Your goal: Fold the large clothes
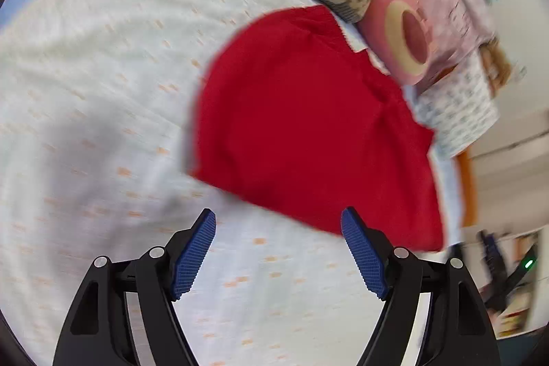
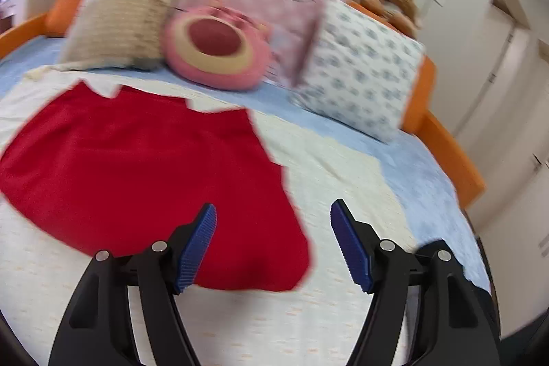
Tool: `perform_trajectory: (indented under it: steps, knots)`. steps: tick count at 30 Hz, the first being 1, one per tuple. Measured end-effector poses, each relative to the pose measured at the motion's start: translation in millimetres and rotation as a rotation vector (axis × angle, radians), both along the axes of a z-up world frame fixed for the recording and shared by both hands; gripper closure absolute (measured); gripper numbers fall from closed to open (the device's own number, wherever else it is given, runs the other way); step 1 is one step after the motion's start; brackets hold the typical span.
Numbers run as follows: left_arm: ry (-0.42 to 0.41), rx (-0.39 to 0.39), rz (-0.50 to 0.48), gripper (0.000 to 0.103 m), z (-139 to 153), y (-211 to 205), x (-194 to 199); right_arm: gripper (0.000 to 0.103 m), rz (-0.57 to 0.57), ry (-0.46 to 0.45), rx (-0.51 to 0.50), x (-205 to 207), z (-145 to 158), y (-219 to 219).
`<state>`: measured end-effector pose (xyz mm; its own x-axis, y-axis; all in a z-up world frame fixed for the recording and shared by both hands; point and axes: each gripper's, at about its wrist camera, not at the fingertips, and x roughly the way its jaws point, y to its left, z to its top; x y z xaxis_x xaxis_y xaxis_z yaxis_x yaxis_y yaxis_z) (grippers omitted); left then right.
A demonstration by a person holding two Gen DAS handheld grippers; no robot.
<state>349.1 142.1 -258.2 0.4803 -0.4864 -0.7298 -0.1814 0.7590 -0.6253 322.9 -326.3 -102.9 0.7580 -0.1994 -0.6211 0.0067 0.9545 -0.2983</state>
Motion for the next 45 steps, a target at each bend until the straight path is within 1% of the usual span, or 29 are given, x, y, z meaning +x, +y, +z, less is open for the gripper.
perform_trajectory:
  steps: [2, 3, 4, 7, 10, 12, 13, 14, 16, 18, 20, 21, 22, 23, 24, 25, 26, 27, 28, 31, 35, 37, 41, 45]
  knots:
    - [0.004, -0.057, 0.035, 0.025, -11.6, -0.2, 4.3, 0.035, 0.056, -0.003, 0.021, -5.0, 4.4, 22.2]
    - [0.021, -0.083, 0.052, 0.025, -20.1, 0.5, 7.1, 0.035, 0.076, -0.003, 0.020, -7.3, 5.2, 32.4]
    - [0.053, -0.088, 0.070, 0.025, -29.6, 1.1, 8.8, 0.035, 0.100, 0.000, 0.016, -7.8, 5.1, 43.9]
    - [0.098, -0.088, 0.115, 0.025, -50.8, 2.8, 8.8, 0.035, 0.165, 0.014, 0.022, -7.7, 1.7, 74.9]
    - [0.075, -0.127, 0.167, 0.024, -57.3, 8.6, 8.8, 0.035, 0.190, 0.041, 0.106, 4.4, -8.5, 95.4]
    - [0.048, -0.123, 0.194, 0.024, -55.4, 12.6, 13.0, 0.037, 0.191, 0.063, 0.170, 10.5, -15.6, 102.9]
    - [0.039, -0.115, 0.202, 0.024, -53.7, 13.8, 15.0, 0.041, 0.190, 0.075, 0.202, 14.0, -19.1, 105.1]
    - [0.027, -0.117, 0.203, 0.024, -52.5, 13.8, 19.3, 0.054, 0.185, 0.093, 0.236, 18.8, -24.3, 106.9]
    - [0.030, -0.128, 0.206, 0.024, -54.9, 14.0, 25.5, 0.055, 0.167, 0.112, 0.306, 25.7, -33.4, 106.3]
    - [0.032, -0.146, 0.217, 0.019, -56.9, 13.1, 33.8, 0.060, 0.137, 0.121, 0.385, 31.7, -42.8, 100.5]
    - [0.032, -0.141, 0.223, 0.017, -57.1, 9.0, 40.7, 0.062, 0.104, 0.128, 0.448, 37.3, -52.9, 94.2]
    - [0.035, -0.125, 0.224, 0.017, -55.3, 5.1, 44.9, 0.067, 0.097, 0.129, 0.472, 38.3, -56.2, 93.0]
    - [0.035, -0.116, 0.225, 0.018, -53.2, 4.5, 45.6, 0.069, 0.095, 0.131, 0.512, 40.7, -59.8, 92.9]
    - [0.028, -0.111, 0.226, 0.020, -50.2, 3.9, 45.6, 0.073, 0.093, 0.128, 0.527, 39.4, -60.9, 92.4]
    - [0.023, -0.102, 0.232, 0.029, -46.5, 2.7, 47.1, 0.078, 0.094, 0.119, 0.533, 39.2, -61.0, 93.8]
    - [0.017, -0.096, 0.237, 0.040, -42.9, 2.7, 46.4, 0.080, 0.099, 0.111, 0.532, 39.9, -60.6, 96.9]
    - [0.014, -0.096, 0.238, 0.045, -40.3, 2.5, 47.0, 0.085, 0.105, 0.103, 0.522, 40.7, -59.7, 101.1]
    - [0.016, -0.096, 0.234, 0.054, -37.5, 1.7, 47.2, 0.087, 0.113, 0.100, 0.511, 41.7, -59.2, 105.2]
    - [0.021, -0.094, 0.222, 0.060, -35.6, -0.1, 48.4, 0.088, 0.123, 0.101, 0.493, 41.9, -58.6, 111.1]
    - [0.016, -0.049, 0.197, 0.066, -28.1, -6.9, 50.9, 0.088, 0.130, 0.088, 0.472, 39.6, -57.4, 116.8]
    - [0.005, -0.031, 0.186, 0.070, -19.3, -11.1, 49.5, 0.088, 0.138, 0.083, 0.458, 39.9, -55.3, 119.2]
    - [-0.007, 0.004, 0.163, 0.072, -10.1, -12.4, 48.4, 0.088, 0.143, 0.080, 0.444, 41.0, -51.4, 119.3]
    - [-0.023, 0.037, 0.148, 0.073, 4.0, -16.4, 49.1, 0.088, 0.135, 0.050, 0.448, 41.4, -41.3, 114.5]
    - [-0.041, 0.091, 0.137, 0.074, 17.5, -28.0, 51.0, 0.088, 0.134, 0.054, 0.444, 38.4, -45.4, 113.8]
